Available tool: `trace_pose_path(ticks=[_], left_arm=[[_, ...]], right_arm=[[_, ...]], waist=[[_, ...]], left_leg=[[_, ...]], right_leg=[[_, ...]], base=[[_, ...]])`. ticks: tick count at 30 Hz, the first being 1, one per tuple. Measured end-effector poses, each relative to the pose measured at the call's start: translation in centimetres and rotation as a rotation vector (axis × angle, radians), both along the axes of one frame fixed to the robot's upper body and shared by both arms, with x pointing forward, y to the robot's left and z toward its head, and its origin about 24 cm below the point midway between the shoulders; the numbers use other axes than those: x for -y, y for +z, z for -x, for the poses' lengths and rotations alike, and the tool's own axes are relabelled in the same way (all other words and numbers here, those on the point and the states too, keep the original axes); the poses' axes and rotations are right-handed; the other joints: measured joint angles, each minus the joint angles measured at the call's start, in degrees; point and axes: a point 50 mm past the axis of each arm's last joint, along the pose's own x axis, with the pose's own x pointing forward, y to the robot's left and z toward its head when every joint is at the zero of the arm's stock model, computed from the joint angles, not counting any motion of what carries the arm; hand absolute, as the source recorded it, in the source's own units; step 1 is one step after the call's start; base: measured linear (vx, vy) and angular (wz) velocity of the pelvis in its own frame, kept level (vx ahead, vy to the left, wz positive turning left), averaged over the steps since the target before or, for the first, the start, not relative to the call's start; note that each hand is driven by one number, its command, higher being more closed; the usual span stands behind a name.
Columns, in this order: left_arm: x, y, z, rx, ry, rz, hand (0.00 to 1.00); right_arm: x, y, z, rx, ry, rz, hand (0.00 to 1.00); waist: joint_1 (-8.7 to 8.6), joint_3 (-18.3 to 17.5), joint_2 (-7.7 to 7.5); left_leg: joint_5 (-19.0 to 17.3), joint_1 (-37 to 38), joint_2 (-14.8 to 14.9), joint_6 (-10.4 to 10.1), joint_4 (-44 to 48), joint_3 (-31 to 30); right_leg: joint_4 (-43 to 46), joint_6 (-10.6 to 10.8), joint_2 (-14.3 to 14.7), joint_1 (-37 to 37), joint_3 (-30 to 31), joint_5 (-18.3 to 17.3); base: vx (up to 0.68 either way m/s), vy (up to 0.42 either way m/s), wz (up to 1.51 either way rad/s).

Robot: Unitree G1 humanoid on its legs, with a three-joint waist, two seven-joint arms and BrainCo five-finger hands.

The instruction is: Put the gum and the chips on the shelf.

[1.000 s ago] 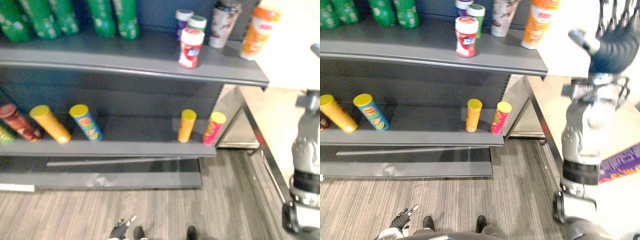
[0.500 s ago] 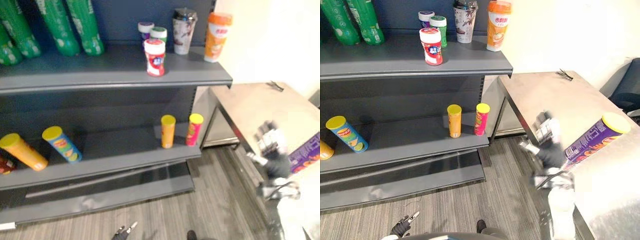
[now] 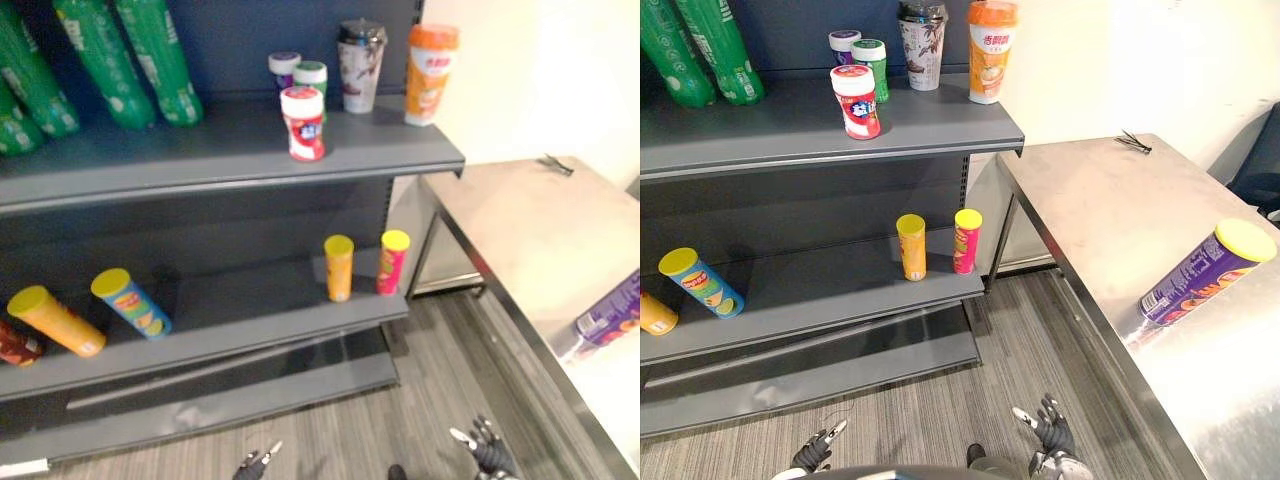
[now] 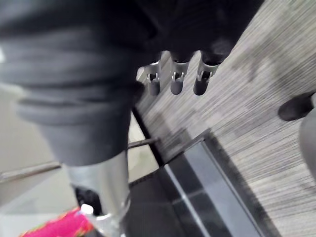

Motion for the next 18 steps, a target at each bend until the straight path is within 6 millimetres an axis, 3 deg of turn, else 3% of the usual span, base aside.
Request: trace_pose_path(ticks=[2, 8, 10, 12, 15, 16, 18], left_arm=[[0.2, 0.0, -0.2, 0.006, -0.001, 0.004, 0.00], [0.8, 0.0, -0.3, 0.023, 0.014, 0.023, 0.00], [0.9, 0.0, -0.6, 0.029, 0.004, 0.024, 0.00], [1.1, 0.3, -2.1, 0.069, -0.008, 0.031, 0.00], [1.2, 0.5, -3.1, 0.101, 0.024, 0.050, 0.00], [1.1, 0.6, -3.3, 0.110, 0.034, 0.051, 0.00], [0.9, 0.6, -3.3, 0.112, 0.044, 0.048, 0.00]], right_arm=[[0.2, -0.9, 1.3, -0.073, -0.044, -0.008, 0.00], [0.7, -2.6, 5.1, -0.228, -0.203, -0.065, 0.00], [0.8, -2.8, 5.5, -0.243, -0.250, -0.081, 0.00], [1.1, -2.8, 5.5, -0.244, -0.291, -0.082, 0.00], [1.8, -2.6, 5.5, -0.229, -0.360, -0.072, 0.00], [2.0, -2.5, 5.6, -0.225, -0.381, -0.063, 0.00], [2.2, -2.4, 5.7, -0.215, -0.412, -0.058, 0.00]], waist=[[0.84, 0.1, 0.32], [0.87, 0.6, 1.48], [0.83, 1.7, 0.86], [0.69, 5.0, 0.22], [0.69, 7.4, 1.04], [0.40, 7.8, 1.59], [0.49, 7.9, 1.69]], left_leg=[[-0.1, 0.6, -0.1, 0.0, 0.0, 0.0], [-0.4, 0.9, -0.7, 0.2, 0.0, -1.8], [-0.5, 1.0, -0.8, 0.3, 0.4, -2.1], [-4.8, -2.2, -0.4, 1.4, 9.6, -3.6], [-10.5, -7.0, 1.5, 2.1, 21.0, -4.2], [-13.8, -10.5, 3.3, 2.9, 27.6, -2.3], [-16.5, -12.9, 5.8, 4.3, 32.2, 1.8]], right_leg=[[0.0, -0.1, 0.0, 0.5, -0.1, -0.1], [1.2, 0.1, -0.6, 1.4, -1.9, -1.6], [2.9, 0.4, -0.9, 0.9, -2.1, -2.6], [9.3, 1.1, -2.6, -1.0, -2.9, -5.4], [11.9, 1.9, -2.9, -2.7, -2.6, -6.2], [11.9, 2.8, -2.6, -4.1, -1.4, -5.7], [11.3, 4.2, -2.3, -5.9, 0.1, -4.8]], base=[[0.05, 0.005, 0.05], [0.04, 0.006, 0.15], [0.02, 0.007, 0.12], [0.00, 0.012, 0.25], [-0.10, 0.061, -0.03], [-0.17, 0.178, -0.41], [-0.14, 0.212, -0.69]])
